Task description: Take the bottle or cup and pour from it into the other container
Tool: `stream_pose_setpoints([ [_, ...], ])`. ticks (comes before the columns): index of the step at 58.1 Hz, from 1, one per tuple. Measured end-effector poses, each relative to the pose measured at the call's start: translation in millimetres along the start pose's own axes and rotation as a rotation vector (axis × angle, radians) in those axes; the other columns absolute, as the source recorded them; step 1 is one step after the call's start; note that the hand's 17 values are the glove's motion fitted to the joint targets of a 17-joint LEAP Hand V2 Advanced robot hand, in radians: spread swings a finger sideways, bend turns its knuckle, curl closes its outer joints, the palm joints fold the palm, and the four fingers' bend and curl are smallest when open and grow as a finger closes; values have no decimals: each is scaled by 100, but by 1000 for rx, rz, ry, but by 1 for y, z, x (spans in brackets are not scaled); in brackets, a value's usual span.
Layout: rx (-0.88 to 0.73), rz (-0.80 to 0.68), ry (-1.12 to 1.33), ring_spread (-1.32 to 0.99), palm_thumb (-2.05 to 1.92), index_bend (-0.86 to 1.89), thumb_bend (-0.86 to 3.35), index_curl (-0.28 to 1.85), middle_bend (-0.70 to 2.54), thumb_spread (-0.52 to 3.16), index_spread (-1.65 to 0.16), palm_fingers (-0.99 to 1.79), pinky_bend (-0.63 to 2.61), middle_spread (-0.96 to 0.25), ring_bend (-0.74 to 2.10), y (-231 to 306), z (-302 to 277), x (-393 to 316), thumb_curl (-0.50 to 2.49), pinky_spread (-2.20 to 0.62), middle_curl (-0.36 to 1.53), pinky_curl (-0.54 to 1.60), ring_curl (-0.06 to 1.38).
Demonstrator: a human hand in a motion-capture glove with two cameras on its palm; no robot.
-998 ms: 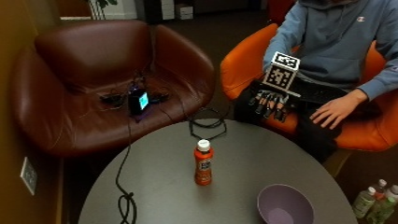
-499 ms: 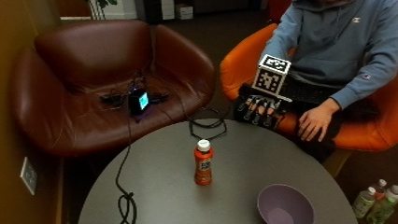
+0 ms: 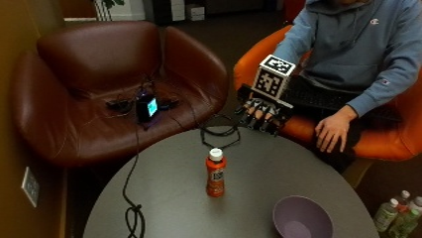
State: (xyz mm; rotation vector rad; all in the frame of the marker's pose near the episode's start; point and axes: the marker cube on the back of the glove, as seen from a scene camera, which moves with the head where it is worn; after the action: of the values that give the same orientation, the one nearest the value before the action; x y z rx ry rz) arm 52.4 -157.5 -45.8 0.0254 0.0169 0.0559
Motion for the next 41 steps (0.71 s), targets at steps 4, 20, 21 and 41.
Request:
stream_pose_setpoints([
  [4, 3, 22, -15, -7, 80, 15, -2, 28, 18, 105, -40, 20, 35, -10, 31, -1, 1, 7, 50, 23, 29, 34, 28],
  [20, -3, 51, -70, -7, 80, 15, -2, 28, 18, 105, -40, 20, 35, -10, 31, -2, 14, 33, 50, 23, 29, 34, 29],
  [21, -3, 51, -73, -7, 80, 15, -2, 28, 18, 105, -40, 20, 35, -10, 32, -3, 15, 35, 50, 23, 29, 34, 29],
  [41, -17, 114, -118, -6, 80, 15, -2, 29, 18, 105, -39, 22, 34, -9, 30, 1, 49, 82, 51, 23, 30, 35, 29],
])
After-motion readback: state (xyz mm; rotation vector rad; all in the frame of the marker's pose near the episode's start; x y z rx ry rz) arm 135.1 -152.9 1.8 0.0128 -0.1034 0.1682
